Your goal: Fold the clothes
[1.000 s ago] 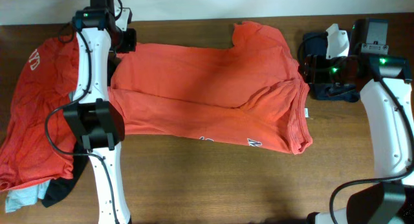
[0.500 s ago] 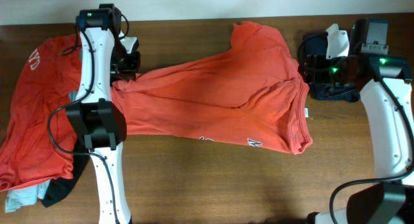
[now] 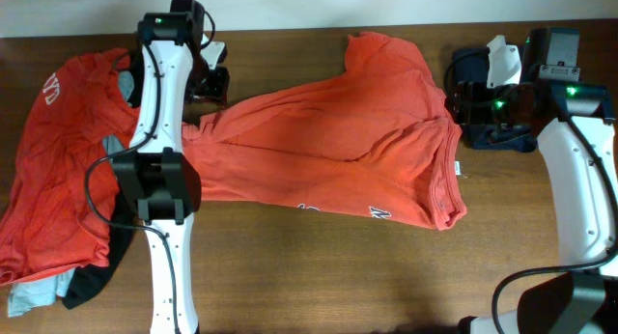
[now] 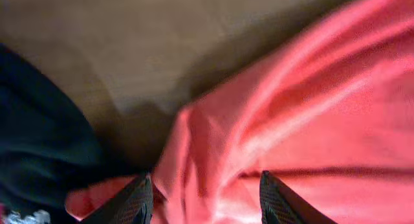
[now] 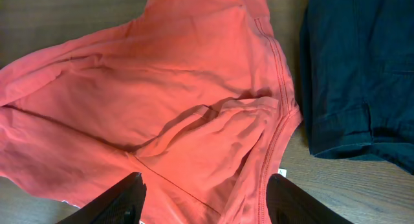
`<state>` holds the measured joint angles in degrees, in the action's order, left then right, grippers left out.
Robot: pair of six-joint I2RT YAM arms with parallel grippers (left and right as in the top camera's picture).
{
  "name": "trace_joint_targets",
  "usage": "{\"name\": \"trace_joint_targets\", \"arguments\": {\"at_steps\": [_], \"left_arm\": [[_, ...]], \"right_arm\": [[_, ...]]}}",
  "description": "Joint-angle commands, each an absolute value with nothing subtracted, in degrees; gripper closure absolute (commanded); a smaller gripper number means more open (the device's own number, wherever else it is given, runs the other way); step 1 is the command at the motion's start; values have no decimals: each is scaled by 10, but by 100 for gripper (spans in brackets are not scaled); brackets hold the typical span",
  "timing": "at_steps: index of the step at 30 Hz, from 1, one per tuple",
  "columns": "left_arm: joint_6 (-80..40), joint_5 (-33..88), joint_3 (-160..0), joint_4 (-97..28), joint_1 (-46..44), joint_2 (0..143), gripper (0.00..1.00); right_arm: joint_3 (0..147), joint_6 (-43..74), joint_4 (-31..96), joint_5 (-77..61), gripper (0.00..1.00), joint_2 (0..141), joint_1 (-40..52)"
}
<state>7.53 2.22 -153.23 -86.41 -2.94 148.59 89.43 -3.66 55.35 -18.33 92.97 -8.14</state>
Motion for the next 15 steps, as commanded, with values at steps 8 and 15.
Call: {"name": "trace_joint_targets", "arguments": {"at_steps": [8, 15], "left_arm": [[-20, -25, -1537, -919, 23, 1512, 48], [5, 18, -1536, -920, 30, 1520, 48]], "right_arm": [[891, -54, 562, -169, 35, 932, -78], [889, -58, 562, -169, 35, 934, -78]]}}
